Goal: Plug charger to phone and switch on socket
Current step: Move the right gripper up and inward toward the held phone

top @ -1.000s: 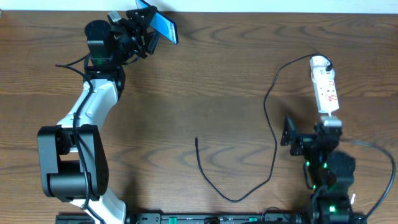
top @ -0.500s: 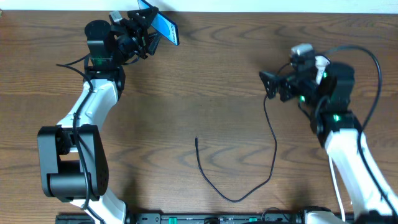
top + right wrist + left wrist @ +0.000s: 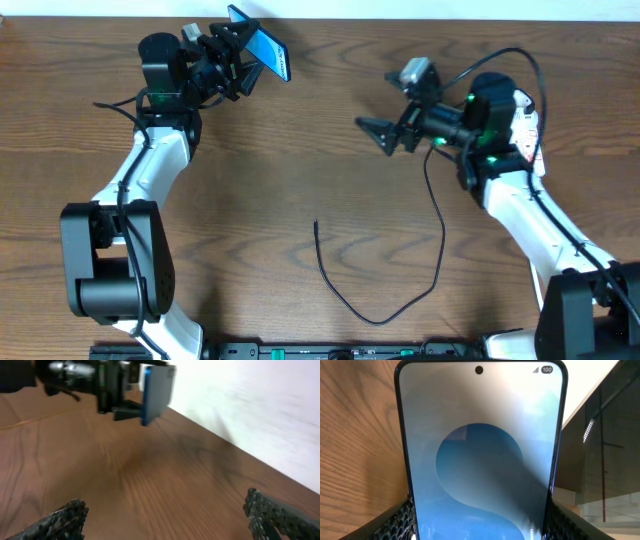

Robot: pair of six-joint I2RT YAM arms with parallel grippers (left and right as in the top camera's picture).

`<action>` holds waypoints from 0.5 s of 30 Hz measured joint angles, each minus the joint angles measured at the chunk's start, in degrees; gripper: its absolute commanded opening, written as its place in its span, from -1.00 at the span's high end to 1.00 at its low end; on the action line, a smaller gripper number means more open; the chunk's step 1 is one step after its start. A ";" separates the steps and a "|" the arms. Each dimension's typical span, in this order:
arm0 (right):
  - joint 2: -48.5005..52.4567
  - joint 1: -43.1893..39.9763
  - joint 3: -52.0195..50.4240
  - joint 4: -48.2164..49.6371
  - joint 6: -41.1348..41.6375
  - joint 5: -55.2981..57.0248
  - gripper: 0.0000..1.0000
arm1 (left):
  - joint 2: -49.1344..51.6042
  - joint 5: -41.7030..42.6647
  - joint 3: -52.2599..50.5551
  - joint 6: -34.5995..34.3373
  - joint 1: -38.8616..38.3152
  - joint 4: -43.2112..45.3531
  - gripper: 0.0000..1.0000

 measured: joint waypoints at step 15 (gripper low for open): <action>2.32 6.99 0.11 2.23 -1.29 6.69 -0.99 | 0.00 0.02 0.00 2.27 -5.88 -0.11 0.85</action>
